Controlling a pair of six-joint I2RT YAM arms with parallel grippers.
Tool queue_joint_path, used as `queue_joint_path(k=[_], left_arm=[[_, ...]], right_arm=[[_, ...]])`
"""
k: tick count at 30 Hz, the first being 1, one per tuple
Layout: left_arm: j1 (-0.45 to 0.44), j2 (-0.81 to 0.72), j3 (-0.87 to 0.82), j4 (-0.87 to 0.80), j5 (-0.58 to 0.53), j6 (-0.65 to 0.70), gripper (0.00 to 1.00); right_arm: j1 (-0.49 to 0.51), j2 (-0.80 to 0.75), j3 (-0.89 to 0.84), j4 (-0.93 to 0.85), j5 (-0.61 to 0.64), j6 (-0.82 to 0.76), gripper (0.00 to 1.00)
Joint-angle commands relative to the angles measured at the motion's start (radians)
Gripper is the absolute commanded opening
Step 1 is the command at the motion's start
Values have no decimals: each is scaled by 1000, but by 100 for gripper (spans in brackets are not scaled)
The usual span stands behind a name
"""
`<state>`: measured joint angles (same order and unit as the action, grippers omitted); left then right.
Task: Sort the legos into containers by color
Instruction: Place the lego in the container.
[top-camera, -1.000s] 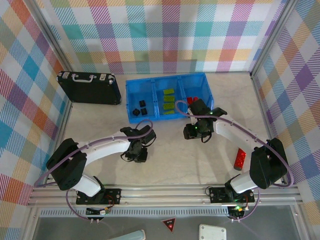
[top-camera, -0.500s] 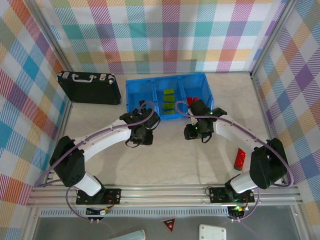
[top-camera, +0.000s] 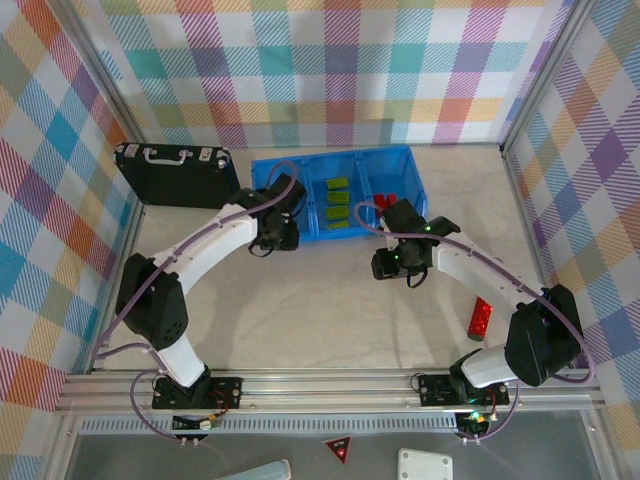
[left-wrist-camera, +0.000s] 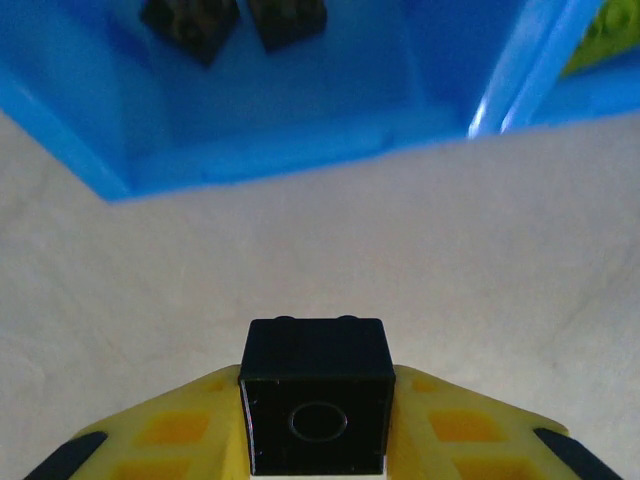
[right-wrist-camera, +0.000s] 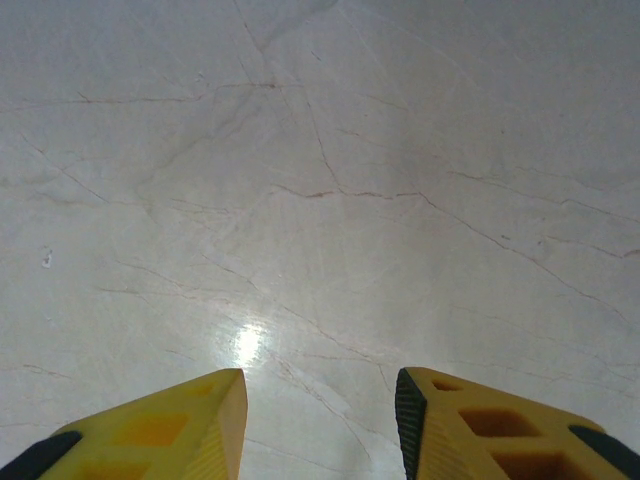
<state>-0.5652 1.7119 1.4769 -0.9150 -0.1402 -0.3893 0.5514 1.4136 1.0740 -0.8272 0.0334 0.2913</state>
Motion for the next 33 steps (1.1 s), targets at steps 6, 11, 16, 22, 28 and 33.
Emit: queue_joint_path(k=[6,11,16,22,28,33], left_arm=[[97,181,241,2,72,109,32],[133,287,366,28,141,114,32],[164,365,422,84,221,125,32],[215,448,446,140,291,101,32],[245,525,448,217,379,86,32],[252,572,476,225,395,83,35]], right_arm=[[9,-46,-13,-48,28,-9,45],[8,-66,-20,-61,33,-1,46],[9,-83,-29,-72,37,2,46],[8,-99,-39,-82,39,4,46],[9,-102,-43,-83,33,9,46],[8,-100,-42,-82,30,12,46]])
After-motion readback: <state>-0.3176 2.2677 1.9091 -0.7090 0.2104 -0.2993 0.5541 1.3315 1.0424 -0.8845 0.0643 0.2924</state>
